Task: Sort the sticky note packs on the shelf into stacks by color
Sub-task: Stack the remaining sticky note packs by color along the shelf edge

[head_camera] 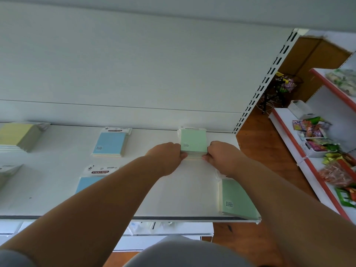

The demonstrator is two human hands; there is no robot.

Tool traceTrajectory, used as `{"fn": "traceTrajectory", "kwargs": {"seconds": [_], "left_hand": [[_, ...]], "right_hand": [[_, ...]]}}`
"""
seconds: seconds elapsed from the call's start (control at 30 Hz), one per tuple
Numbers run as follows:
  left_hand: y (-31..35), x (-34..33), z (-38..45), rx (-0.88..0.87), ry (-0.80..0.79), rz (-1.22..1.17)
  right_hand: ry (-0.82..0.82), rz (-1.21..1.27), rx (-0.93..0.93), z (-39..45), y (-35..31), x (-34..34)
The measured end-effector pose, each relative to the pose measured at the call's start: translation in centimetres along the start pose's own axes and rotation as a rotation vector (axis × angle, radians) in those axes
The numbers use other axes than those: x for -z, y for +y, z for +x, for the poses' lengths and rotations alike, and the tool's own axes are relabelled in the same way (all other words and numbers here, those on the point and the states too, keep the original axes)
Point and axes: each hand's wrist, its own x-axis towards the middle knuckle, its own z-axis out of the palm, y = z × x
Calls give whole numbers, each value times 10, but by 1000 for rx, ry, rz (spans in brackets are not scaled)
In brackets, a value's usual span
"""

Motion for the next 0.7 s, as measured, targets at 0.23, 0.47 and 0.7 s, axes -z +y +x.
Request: {"fn": "traceTrajectory", "kwargs": {"seconds": [0.23,0.47,0.7], "left_hand": [[-9,9,1,83,-28,-97],[8,13,19,410,65,-884],[15,3,23,379,120,-813]], "right_hand": [[-36,130,-109,-6,14,7],[141,1158,-427,12,1,6],[215,1150,-466,11,-5,0]]}}
